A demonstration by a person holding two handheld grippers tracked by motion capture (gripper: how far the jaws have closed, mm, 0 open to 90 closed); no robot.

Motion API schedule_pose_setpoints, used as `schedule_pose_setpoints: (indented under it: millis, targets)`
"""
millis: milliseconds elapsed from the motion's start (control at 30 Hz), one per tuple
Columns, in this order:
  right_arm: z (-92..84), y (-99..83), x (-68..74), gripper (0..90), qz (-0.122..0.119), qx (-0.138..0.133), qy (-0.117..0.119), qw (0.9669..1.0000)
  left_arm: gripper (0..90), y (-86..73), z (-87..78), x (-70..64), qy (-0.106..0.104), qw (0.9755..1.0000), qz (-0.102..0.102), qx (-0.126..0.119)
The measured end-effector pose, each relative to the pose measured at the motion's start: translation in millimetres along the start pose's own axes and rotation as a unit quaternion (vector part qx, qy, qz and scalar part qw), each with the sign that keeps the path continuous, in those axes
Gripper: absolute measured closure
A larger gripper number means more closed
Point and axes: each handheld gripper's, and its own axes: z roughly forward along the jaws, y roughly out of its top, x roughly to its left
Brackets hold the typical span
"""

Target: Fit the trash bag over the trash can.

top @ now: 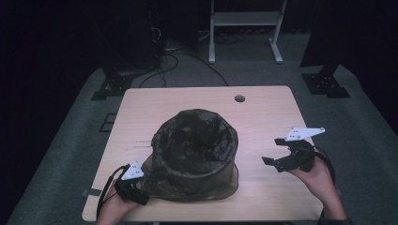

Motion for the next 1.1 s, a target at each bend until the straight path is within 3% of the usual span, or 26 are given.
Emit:
schedule_pose_setpoints:
  millis: [667,1000,1100]
  targets:
    - [17.1,-45.1,-2.9,9.3,0.030,-0.015,-0.005,0.9994,0.0,0.0,0.0,0.0,0.000,1.0000,0.000,0.000]
    - [18.8,-70.6,-5.1,9.3,0.034,-0.020,-0.017,0.9991,0.0,0.0,0.0,0.0,0.000,1.0000,0.000,0.000]
    - [19.2,-77.1,-6.0,9.3,0.035,-0.010,-0.024,0.9991,0.0,0.0,0.0,0.0,0.000,1.0000,0.000,0.000]
